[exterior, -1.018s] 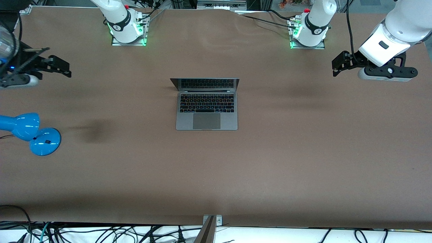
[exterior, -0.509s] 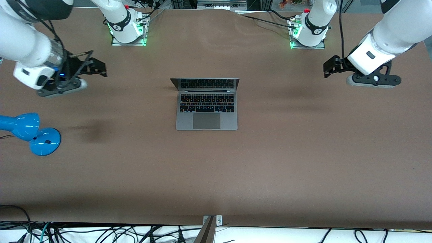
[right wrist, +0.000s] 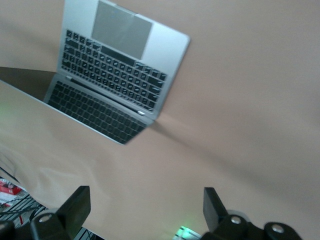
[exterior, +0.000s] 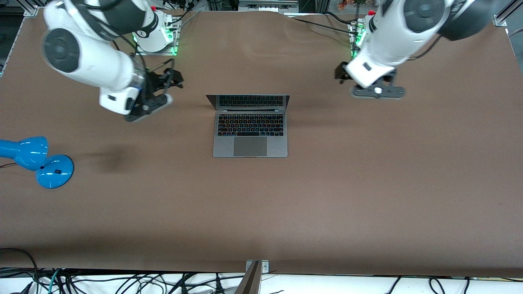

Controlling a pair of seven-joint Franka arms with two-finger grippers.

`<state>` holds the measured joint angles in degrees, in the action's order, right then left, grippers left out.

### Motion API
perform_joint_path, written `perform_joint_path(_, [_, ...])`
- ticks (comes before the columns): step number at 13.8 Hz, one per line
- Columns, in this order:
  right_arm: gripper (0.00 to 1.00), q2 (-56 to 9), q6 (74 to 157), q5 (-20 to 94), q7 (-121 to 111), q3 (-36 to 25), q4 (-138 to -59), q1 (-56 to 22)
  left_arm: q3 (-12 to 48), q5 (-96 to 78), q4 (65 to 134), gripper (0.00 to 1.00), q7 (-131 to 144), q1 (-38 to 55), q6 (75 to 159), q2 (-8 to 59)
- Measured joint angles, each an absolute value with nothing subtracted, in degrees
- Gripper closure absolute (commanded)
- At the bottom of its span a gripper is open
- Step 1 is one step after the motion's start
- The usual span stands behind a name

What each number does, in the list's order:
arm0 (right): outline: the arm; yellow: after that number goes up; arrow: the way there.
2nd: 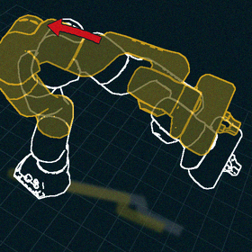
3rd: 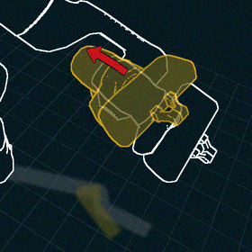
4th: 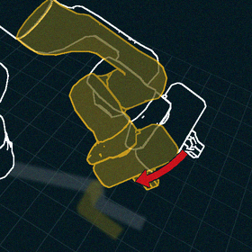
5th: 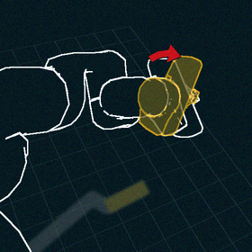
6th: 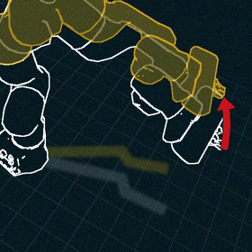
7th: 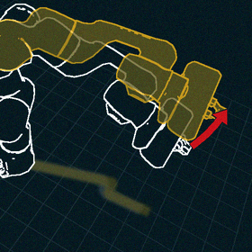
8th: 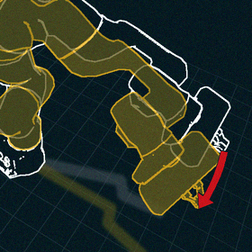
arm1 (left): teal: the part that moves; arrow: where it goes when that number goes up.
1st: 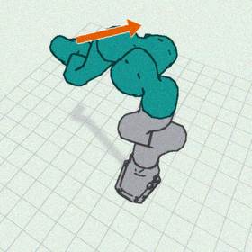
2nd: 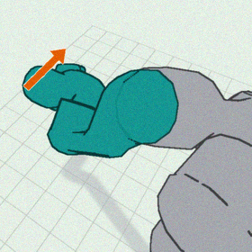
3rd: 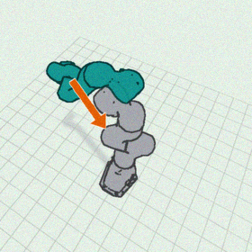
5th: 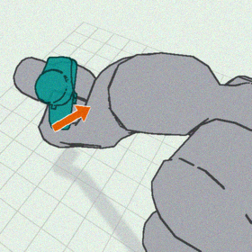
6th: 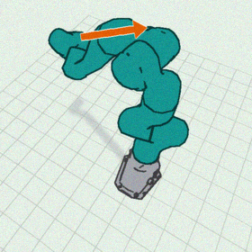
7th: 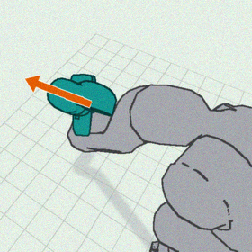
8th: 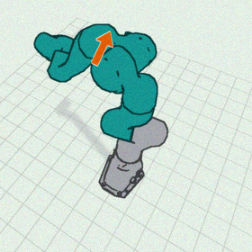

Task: Close laptop with both arms from behind
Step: 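Move both grippers toward the back of the open laptop lid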

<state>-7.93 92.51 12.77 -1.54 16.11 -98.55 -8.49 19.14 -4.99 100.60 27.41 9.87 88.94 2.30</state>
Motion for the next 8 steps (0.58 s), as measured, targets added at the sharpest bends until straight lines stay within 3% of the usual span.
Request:
perform_joint_path(2, [0.02, -9.77, 94.26, 14.23, 6.36, 16.22, -98.6, -12.24, 21.9, -6.33, 100.58, 0.0, 30.67, 9.95, 89.62, 4.29])
perform_joint_path(6, [0.58, -12.25, 95.55, 15.12, 23.09, 16.31, -98.7, -17.34, 24.95, -11.39, 100.59, 0.01, 34.15, 10.0, 89.97, 7.99])
perform_joint_path(7, [0.67, -12.71, 94.89, 15.44, 24.24, 16.31, -98.97, -17.63, 25.8, -11.8, 100.59, 0.04, 36.01, 10.29, 90.1, 9.14])
perform_joint_path(8, [0.85, -13.18, 93.44, 16.33, 24.73, 16.28, -99.37, -17.6, 26.42, -11.94, 100.59, 0.08, 37.95, 11.06, 90.64, 10.38])
